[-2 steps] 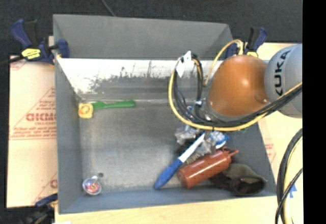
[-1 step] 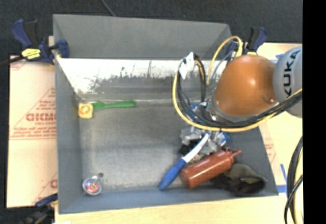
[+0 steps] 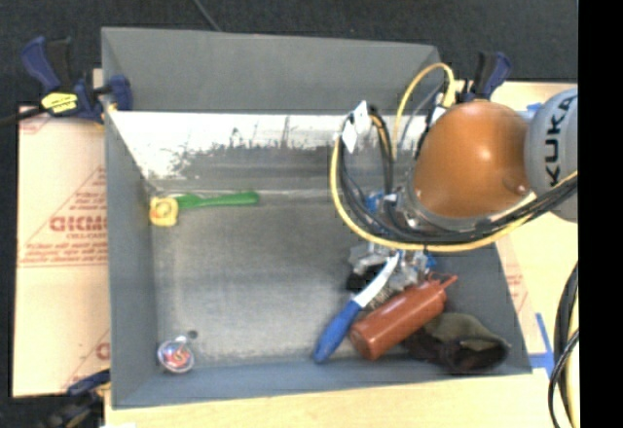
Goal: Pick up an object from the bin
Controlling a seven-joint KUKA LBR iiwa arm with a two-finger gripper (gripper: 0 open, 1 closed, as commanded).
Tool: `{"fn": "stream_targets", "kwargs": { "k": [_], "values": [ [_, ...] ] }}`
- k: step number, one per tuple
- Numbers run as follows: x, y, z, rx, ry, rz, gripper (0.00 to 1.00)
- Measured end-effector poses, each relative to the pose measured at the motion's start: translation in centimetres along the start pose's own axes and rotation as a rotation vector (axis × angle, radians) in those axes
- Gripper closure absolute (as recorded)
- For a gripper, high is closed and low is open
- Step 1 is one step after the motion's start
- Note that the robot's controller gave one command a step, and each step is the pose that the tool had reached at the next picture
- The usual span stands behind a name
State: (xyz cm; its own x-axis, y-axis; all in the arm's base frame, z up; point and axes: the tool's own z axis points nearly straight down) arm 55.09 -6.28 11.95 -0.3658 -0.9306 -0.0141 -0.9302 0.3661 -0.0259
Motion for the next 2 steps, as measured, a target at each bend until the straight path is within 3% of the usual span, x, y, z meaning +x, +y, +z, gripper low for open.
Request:
{"fn": "stream_targets", "kwargs": {
  "k": [1, 2],
  "values": [
    [3.8, -2.1, -4.9, -0.007, -0.003, -0.129, 1.0],
    [0.3, -1.8, -7.2, -0.003, -0.002, -0.147, 1.0]
  ]
}}
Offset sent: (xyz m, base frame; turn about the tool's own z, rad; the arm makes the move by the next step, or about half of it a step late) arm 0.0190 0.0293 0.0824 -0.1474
